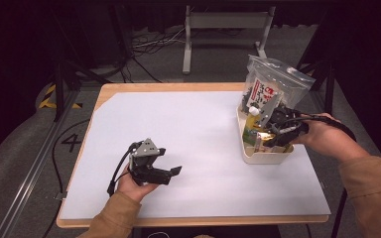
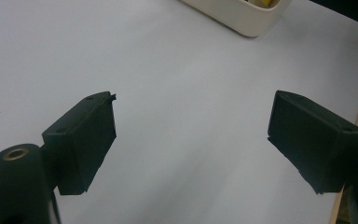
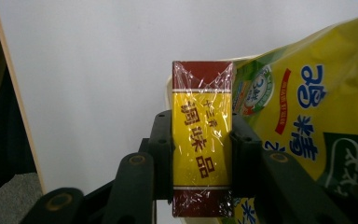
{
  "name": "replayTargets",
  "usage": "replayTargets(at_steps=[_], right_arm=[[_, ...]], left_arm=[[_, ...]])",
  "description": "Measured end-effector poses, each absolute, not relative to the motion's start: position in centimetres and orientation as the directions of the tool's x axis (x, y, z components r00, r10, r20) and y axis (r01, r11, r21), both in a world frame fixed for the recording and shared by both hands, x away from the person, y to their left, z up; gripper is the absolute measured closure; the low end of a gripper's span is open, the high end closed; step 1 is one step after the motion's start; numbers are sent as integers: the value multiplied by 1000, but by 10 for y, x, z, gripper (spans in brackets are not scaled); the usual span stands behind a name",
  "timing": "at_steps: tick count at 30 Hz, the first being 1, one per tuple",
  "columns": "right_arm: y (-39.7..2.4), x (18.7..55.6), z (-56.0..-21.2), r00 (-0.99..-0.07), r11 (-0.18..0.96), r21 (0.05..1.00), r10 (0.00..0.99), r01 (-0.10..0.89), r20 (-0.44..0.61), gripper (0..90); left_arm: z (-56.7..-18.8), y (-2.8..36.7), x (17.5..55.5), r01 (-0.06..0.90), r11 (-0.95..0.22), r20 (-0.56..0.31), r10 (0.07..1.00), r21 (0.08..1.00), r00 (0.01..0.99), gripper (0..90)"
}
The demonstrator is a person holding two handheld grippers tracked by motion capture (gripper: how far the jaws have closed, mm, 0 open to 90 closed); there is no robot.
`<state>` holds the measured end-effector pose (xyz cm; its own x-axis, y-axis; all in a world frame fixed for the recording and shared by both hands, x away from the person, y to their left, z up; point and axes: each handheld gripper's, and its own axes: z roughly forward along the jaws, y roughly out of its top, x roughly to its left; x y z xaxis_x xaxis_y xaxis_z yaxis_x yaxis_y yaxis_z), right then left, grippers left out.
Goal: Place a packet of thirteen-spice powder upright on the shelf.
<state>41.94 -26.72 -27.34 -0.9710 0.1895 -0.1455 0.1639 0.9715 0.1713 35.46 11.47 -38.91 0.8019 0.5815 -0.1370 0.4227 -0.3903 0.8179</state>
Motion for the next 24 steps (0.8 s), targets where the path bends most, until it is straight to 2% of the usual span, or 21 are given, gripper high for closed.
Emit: replayTargets(at_steps=[24], right_arm=[[-272, 424, -312, -967, 968, 156, 219, 198, -128, 642]], left_arm=[[-390, 114, 355, 430, -398, -139, 582, 811, 802, 150]])
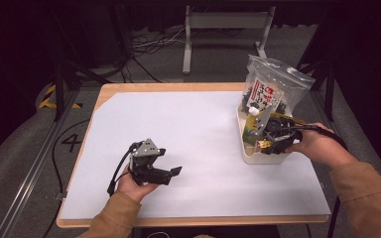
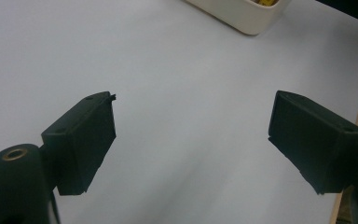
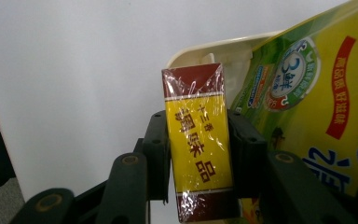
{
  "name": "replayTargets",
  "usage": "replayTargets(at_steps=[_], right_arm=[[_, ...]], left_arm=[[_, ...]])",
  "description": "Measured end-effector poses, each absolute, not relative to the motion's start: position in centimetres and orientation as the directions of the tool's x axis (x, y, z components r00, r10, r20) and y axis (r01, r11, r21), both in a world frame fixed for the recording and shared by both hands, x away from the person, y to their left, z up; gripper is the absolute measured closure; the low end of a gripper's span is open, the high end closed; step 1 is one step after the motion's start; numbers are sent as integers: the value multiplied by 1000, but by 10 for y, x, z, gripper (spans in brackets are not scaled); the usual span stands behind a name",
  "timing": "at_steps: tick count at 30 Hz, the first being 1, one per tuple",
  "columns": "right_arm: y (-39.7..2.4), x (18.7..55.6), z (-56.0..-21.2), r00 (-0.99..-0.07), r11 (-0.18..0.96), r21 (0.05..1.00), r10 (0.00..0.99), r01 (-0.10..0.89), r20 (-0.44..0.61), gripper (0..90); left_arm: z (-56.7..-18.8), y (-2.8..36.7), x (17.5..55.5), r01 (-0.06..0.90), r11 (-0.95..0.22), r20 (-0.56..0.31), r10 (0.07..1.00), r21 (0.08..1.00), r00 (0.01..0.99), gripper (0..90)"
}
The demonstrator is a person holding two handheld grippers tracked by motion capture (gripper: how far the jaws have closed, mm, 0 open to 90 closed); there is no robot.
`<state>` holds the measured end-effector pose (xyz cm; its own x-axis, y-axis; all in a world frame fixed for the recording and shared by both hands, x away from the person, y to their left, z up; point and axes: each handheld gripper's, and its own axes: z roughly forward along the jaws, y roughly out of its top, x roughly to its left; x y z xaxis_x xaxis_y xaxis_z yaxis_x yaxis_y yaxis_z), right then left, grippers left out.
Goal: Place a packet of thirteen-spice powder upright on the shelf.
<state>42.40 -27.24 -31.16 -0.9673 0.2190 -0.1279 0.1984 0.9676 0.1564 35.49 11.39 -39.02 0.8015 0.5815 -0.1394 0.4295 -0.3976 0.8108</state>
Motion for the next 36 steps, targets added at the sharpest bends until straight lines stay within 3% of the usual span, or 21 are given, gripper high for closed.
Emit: replayTargets(at_steps=[8, 15, 26, 36], right_arm=[[-278, 421, -311, -962, 958, 181, 244, 221, -122, 561], [-285, 409, -301, -950, 939, 262, 268, 221, -158, 475], [-297, 379, -275, -913, 871, 441, 340, 216, -226, 364], [-315, 357, -261, -860, 734, 608, 486, 304, -157, 252]], left_arm=[[-390, 115, 355, 433, -397, -141, 585, 810, 799, 149], [-390, 117, 354, 433, -401, -137, 586, 807, 799, 146], [-389, 128, 350, 446, -389, -140, 607, 806, 783, 142], [-388, 144, 347, 460, -363, -151, 630, 810, 762, 140]])
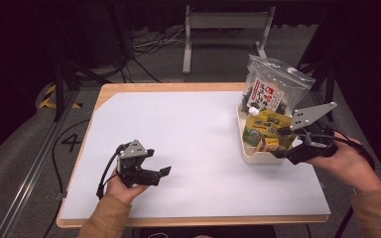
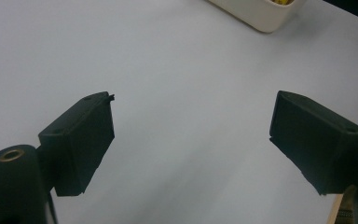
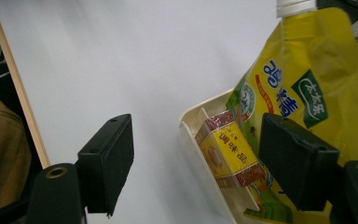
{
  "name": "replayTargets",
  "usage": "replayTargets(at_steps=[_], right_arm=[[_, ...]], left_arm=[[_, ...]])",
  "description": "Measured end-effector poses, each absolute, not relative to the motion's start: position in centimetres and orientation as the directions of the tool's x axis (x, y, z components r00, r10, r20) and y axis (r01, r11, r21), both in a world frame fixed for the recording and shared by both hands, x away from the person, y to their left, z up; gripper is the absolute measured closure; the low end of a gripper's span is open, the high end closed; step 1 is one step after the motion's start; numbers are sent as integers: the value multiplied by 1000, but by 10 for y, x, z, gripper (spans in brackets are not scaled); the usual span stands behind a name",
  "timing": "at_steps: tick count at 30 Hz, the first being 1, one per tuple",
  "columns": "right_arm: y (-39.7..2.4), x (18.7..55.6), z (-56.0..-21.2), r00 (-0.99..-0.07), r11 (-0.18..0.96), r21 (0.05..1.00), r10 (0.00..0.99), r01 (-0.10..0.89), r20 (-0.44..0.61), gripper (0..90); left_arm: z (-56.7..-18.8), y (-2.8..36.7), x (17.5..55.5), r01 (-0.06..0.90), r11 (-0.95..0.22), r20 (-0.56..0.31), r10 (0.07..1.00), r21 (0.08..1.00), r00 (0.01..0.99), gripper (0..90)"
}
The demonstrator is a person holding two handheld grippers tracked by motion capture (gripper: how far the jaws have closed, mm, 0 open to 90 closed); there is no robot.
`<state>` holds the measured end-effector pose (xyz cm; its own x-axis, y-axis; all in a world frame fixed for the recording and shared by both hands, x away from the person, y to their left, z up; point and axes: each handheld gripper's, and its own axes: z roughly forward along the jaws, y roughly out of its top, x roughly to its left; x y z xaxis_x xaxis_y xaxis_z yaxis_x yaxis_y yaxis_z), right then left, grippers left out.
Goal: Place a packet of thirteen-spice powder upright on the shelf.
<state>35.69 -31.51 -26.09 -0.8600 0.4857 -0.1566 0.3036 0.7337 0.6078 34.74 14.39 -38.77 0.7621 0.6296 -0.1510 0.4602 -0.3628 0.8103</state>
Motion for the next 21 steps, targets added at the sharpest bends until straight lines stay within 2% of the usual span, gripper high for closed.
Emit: replayTargets(at_steps=[13, 21], right_arm=[[-349, 334, -260, -797, 612, 717, 589, 333, -133, 132], [-372, 326, -279, -751, 462, 812, 659, 357, -44, 60]], left_arm=[[-385, 163, 346, 463, -332, -152, 655, 822, 740, 135], [-385, 176, 343, 463, -314, -154, 668, 829, 728, 133]])
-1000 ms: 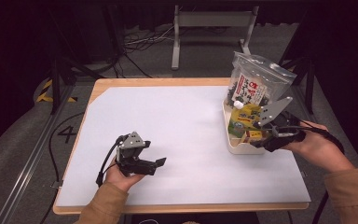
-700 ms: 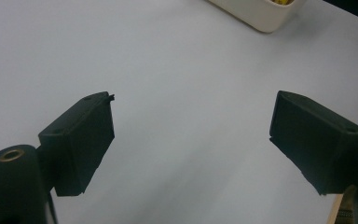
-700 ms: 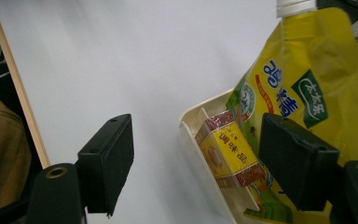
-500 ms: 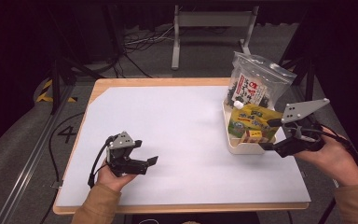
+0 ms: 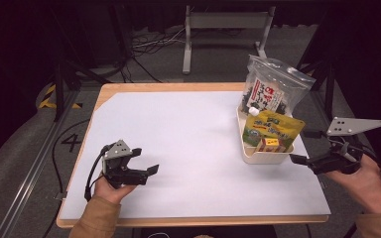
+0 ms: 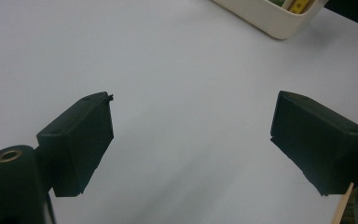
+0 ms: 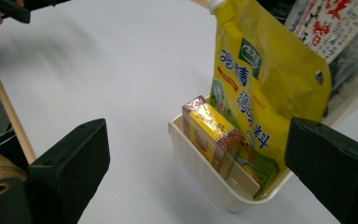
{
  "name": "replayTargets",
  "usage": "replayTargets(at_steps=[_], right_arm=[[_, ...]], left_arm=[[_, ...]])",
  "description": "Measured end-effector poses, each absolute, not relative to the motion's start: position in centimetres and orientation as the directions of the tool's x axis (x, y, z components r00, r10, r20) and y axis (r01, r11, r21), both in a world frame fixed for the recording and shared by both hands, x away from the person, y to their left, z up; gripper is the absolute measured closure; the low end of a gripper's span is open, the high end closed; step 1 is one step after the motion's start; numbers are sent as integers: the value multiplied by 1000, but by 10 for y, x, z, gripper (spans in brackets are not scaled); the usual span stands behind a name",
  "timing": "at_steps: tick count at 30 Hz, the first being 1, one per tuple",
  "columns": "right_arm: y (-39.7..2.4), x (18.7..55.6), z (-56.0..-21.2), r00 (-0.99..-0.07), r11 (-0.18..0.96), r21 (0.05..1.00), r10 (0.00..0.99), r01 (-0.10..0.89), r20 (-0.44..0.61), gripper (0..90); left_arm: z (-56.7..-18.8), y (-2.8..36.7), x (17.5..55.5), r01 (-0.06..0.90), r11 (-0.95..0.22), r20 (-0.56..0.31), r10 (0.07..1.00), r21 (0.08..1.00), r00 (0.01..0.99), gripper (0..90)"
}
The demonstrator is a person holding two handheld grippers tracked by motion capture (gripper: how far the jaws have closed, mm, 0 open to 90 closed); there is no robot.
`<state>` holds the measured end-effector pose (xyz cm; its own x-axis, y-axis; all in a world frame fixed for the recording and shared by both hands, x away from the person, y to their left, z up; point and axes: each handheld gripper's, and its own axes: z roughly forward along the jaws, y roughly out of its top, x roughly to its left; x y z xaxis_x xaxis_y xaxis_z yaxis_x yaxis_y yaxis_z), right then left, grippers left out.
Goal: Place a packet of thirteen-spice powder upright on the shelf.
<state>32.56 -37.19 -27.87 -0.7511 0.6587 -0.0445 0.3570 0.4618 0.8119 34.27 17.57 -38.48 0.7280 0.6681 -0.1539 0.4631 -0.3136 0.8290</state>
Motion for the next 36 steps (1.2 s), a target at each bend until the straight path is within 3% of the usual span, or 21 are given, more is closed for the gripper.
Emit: replayTargets(at_steps=[4, 36], right_arm=[[-379, 321, -289, -738, 429, 830, 674, 357, -31, 0], [-387, 333, -375, -616, 288, 879, 788, 380, 8, 0]], left_arm=[[-385, 180, 342, 464, -306, -154, 675, 831, 722, 132], [-401, 186, 339, 434, -319, -123, 670, 843, 732, 114]])
